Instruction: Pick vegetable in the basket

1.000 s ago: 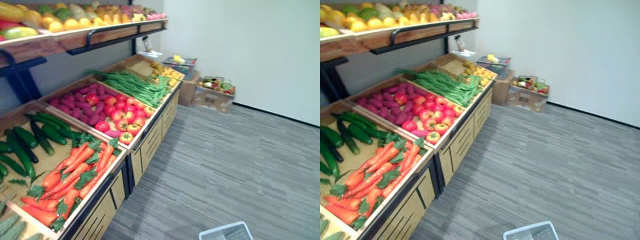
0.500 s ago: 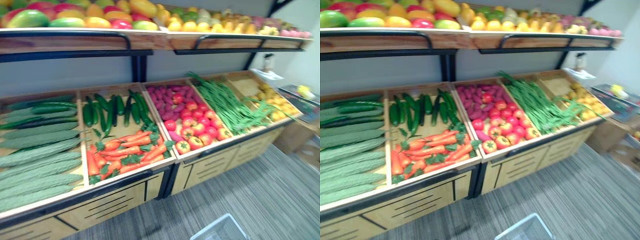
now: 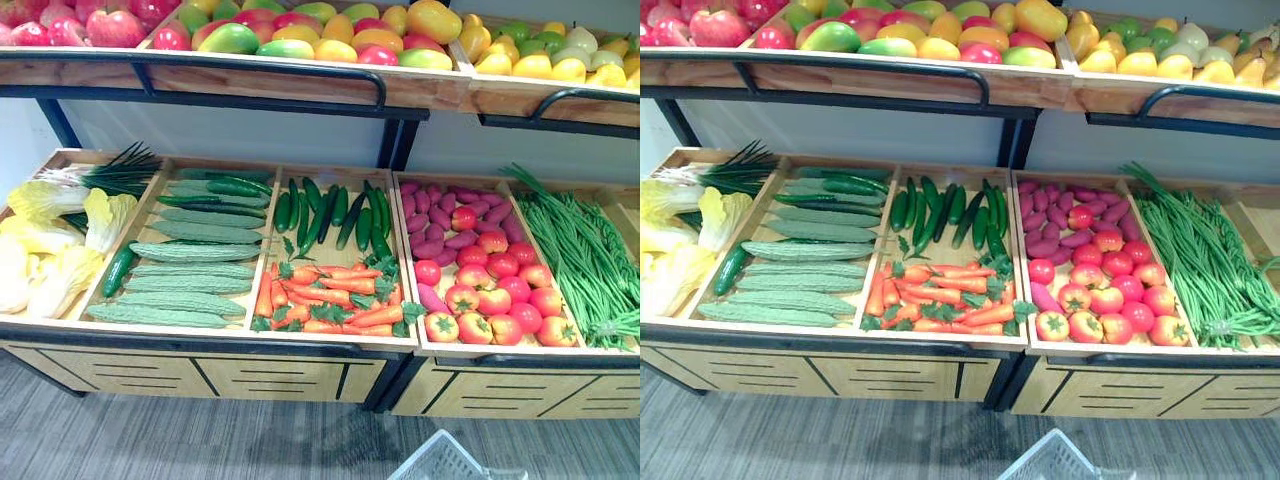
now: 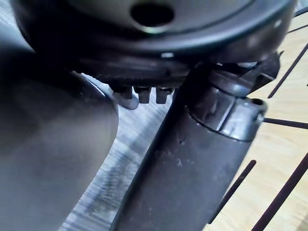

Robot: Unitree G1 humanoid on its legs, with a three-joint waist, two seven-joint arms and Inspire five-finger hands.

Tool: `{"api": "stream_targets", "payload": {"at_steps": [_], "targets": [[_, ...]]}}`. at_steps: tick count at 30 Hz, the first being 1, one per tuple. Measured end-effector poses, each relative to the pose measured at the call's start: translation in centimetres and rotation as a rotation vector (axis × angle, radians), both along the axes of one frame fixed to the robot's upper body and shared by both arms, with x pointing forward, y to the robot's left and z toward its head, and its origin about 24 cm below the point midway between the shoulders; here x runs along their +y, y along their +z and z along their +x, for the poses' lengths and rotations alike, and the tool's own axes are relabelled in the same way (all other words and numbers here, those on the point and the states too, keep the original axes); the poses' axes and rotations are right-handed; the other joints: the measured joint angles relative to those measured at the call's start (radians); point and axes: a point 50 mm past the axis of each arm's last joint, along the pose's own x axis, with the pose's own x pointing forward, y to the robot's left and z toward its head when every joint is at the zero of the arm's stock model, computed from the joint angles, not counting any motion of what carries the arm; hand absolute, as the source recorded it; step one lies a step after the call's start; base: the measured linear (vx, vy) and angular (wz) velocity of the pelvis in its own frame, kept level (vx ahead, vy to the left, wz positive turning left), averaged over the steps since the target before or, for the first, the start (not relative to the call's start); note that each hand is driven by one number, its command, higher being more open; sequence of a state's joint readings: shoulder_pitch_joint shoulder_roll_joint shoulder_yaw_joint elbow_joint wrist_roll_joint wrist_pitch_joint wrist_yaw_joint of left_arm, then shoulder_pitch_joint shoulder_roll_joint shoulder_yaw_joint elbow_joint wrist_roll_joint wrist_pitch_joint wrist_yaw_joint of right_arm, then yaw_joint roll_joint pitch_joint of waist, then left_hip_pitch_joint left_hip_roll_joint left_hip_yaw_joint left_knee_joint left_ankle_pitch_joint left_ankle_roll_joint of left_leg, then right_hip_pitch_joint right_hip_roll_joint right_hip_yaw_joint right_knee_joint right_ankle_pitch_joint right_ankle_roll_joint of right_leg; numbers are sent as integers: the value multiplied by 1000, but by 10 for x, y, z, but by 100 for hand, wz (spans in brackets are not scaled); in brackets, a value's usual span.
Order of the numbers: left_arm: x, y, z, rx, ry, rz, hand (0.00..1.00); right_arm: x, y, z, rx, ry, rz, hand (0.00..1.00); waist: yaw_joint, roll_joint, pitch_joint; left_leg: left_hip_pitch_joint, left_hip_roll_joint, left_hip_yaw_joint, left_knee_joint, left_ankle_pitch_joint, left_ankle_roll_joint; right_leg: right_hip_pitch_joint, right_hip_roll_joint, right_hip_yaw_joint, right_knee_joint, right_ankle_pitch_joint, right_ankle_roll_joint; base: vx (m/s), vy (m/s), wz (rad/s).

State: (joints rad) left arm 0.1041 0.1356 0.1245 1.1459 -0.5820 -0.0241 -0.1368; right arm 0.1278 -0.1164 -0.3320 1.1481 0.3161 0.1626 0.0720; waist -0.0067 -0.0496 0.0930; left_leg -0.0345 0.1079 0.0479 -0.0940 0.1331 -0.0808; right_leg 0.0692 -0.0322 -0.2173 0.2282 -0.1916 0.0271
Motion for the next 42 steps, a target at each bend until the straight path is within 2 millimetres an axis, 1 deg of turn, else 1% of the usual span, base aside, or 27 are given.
{"api": "stream_targets", "payload": {"at_steps": [2,5,6,7,10,12,13,15,16,17,19,20,22,24,25,26,27,29,30,31,33,34,35,38,39,40,42], "targets": [[0,0,0,-2,37,10,100,-1,0,1,-4,0,-11,0,-1,10,8,-2,-2,11,-1,1,0,4,0,14,-19,0,0,-60,15,-17],[1,-1,-2,2,131,25,100,-2,0,4,-10,2,-21,0,-2,13,20,-6,-6,25,-2,7,-3,6,-3,36,-51,-2,1,-128,35,-22],[3,0,-3,3,187,36,100,-1,0,4,-13,2,-21,0,-3,7,26,-7,-12,29,-3,11,-3,11,-9,41,-70,-13,1,-297,37,2],[12,1,-12,-3,424,103,100,2,-1,-2,11,-6,-25,0,-8,-8,34,-7,-20,22,-3,20,-1,21,-16,31,-82,-33,18,-275,44,11],[23,4,-20,-8,541,159,100,3,-1,-2,11,-7,-22,0,-8,-22,30,-17,-39,19,-3,17,4,21,-32,28,-94,-31,32,-44,48,11],[33,9,-13,-53,629,170,100,3,-1,-2,11,-9,-23,0,-6,-28,29,-21,-55,19,-2,14,15,29,-44,26,-111,-24,43,95,59,9],[41,15,-4,-97,671,201,100,3,-1,-2,14,-8,-21,0,-3,-34,29,-19,-64,13,-2,12,18,43,-50,21,-118,-18,43,108,34,21],[70,41,21,-237,777,360,100,4,-1,-3,20,-6,-15,0,0,-42,24,-10,-79,-4,-2,6,26,60,-59,30,-112,-13,48,131,22,30],[79,49,29,-279,798,399,100,4,-1,-2,19,-3,-15,0,2,-36,29,-6,-79,-4,-2,4,27,64,-59,37,-109,-11,52,103,28,16],[97,68,44,-363,828,476,100,4,-1,0,14,5,-17,0,2,-34,29,3,-78,-3,-2,0,27,73,-58,55,-109,-3,53,49,31,-1],[126,106,64,-513,851,617,100,4,0,5,-1,46,-21,0,4,-30,30,19,-70,13,-3,-8,23,76,-54,85,-101,7,46,34,28,-18],[132,117,68,-557,851,647,100,4,1,7,-6,53,-22,0,4,-26,30,23,-67,18,-3,-11,22,75,-51,92,-98,10,43,-10,13,-26],[143,156,89,-734,840,702,100,1,2,8,-12,86,-36,0,4,-5,30,35,-53,28,-3,-18,24,70,-41,112,-77,21,28,-44,12,-17],[141,177,101,-816,779,720,100,-2,3,6,-15,86,-46,0,4,13,26,44,-43,31,-3,-27,23,71,-36,120,-68,32,20,-40,20,-10],[138,192,111,-867,711,730,100,-4,4,2,-12,86,-51,0,6,20,19,51,-37,40,-3,-37,21,73,-32,126,-64,37,15,-46,20,-19],[133,205,120,-915,628,733,100,-5,4,0,-14,96,-57,0,7,22,13,56,-34,47,-3,-40,21,73,-30,134,-59,37,15,-47,11,-20],[130,211,125,-940,577,728,100,-5,4,-2,-11,100,-58,0,7,24,12,56,-32,49,-3,-41,21,73,-29,137,-57,37,15,-72,-5,-15],[113,231,144,-1011,331,729,100,-6,5,-6,-8,108,-61,0,6,25,10,57,-28,54,-3,-41,21,72,-26,141,-56,37,15,-65,-13,-8],[99,241,154,-1047,175,724,100,-6,5,-6,-11,109,-61,0,5,23,8,57,-25,60,-3,-41,21,70,-25,143,-56,37,15,-37,-12,-12],[87,245,161,-1069,43,712,100,-6,6,-6,-14,110,-60,0,3,23,4,57,-23,68,-3,-42,20,67,-24,147,-56,37,15,-33,-10,-17],[73,247,168,-1081,-100,692,100,-5,6,-6,-17,111,-57,0,2,22,-1,61,-19,85,-3,-45,18,62,-23,158,-57,38,15,-32,-3,-28],[62,245,171,-1071,-197,681,100,-6,6,-11,-8,110,-58,0,1,23,-31,42,-13,96,-3,-47,15,39,-18,178,-62,43,7,-17,8,-39],[52,246,175,-1070,-281,679,100,-6,6,-13,-5,109,-57,0,-1,23,-41,37,-6,110,-3,-49,13,34,-11,189,-73,55,4,-5,10,-33],[31,248,183,-1069,-463,665,100,-6,6,-22,9,99,-55,0,-2,18,-48,46,-2,129,-3,-49,16,33,-8,205,-75,57,4,7,2,-22],[21,250,185,-1077,-551,654,100,-6,6,-26,15,90,-56,0,-2,20,-53,50,-3,135,-2,-46,12,33,-8,217,-74,57,4,11,7,-15],[19,251,186,-1079,-569,654,100,-7,6,-27,17,87,-56,0,-2,20,-55,50,-3,135,-2,-46,12,33,-9,218,-74,57,4,11,13,-5],[7,256,191,-1091,-696,661,100,-8,6,-32,23,61,-58,0,-2,27,-75,50,-4,136,-2,-42,10,24,-9,221,-66,57,4,0,0,0]]}}
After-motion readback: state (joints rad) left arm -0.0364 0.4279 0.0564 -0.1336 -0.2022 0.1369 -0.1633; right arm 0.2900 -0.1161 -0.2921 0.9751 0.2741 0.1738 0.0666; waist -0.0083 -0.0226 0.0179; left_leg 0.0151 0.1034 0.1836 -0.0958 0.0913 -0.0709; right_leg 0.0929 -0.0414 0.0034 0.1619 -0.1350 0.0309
